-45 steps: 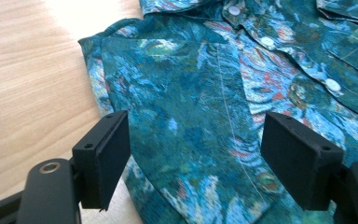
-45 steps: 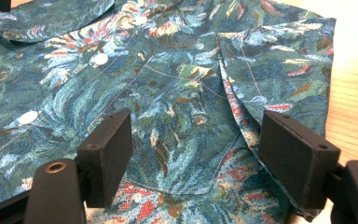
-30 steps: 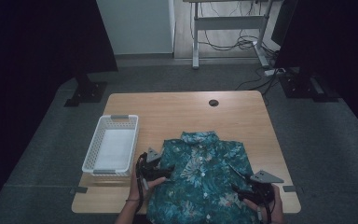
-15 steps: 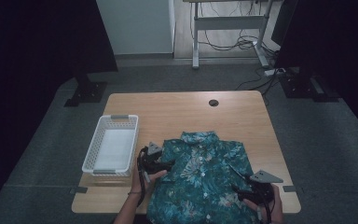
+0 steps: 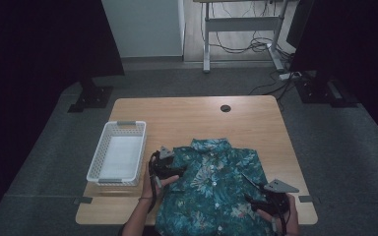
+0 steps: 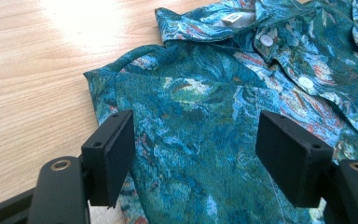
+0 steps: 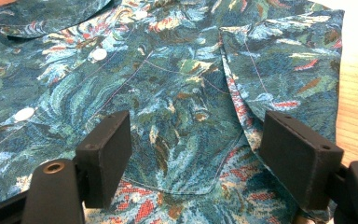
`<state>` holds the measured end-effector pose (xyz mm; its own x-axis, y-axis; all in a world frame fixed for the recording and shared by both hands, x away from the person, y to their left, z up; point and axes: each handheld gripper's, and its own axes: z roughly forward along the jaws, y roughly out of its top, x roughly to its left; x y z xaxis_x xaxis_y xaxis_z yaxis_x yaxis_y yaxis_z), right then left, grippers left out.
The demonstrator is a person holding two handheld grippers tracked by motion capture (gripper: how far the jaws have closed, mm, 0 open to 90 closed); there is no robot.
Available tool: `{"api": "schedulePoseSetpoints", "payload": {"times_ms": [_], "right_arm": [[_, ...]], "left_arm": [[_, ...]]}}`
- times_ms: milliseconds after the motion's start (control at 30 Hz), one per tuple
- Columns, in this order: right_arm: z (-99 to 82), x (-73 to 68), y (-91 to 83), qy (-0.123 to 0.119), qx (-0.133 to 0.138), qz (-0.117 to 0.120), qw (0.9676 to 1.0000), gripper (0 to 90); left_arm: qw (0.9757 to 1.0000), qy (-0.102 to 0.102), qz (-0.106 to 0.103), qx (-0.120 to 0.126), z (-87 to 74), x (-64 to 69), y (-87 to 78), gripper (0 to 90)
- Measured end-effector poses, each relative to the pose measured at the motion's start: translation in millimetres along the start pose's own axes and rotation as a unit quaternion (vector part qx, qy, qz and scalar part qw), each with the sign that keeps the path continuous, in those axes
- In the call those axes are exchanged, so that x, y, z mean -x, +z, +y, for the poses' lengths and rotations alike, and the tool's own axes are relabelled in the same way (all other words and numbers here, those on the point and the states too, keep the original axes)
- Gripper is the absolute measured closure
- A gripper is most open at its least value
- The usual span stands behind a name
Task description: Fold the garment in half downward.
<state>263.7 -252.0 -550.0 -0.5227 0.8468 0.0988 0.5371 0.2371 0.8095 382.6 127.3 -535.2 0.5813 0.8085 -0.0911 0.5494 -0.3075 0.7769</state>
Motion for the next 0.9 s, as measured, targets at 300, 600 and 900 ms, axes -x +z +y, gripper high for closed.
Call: {"api": "schedulePoseSetpoints", "payload": {"times_ms": [300, 600, 900], "right_arm": [[0.1, 0.5, -0.1, -0.001, -0.001, 0.0, 1.0, 24.4], [-0.3, -0.4, 0.7, -0.002, -0.003, 0.002, 1.0, 24.5], [-1.0, 0.1, 0.8, -0.002, -0.006, -0.001, 1.0, 24.7]], "left_arm": [[1.0, -0.003, 0.008, 0.0, 5.4, -7.3, 4.3, 28.1], [1.0, -0.005, 0.008, 0.0, 8.8, -13.4, 10.7, 28.4], [1.0, -0.001, 0.009, -0.002, 12.5, -17.4, 17.4, 28.4]]}}
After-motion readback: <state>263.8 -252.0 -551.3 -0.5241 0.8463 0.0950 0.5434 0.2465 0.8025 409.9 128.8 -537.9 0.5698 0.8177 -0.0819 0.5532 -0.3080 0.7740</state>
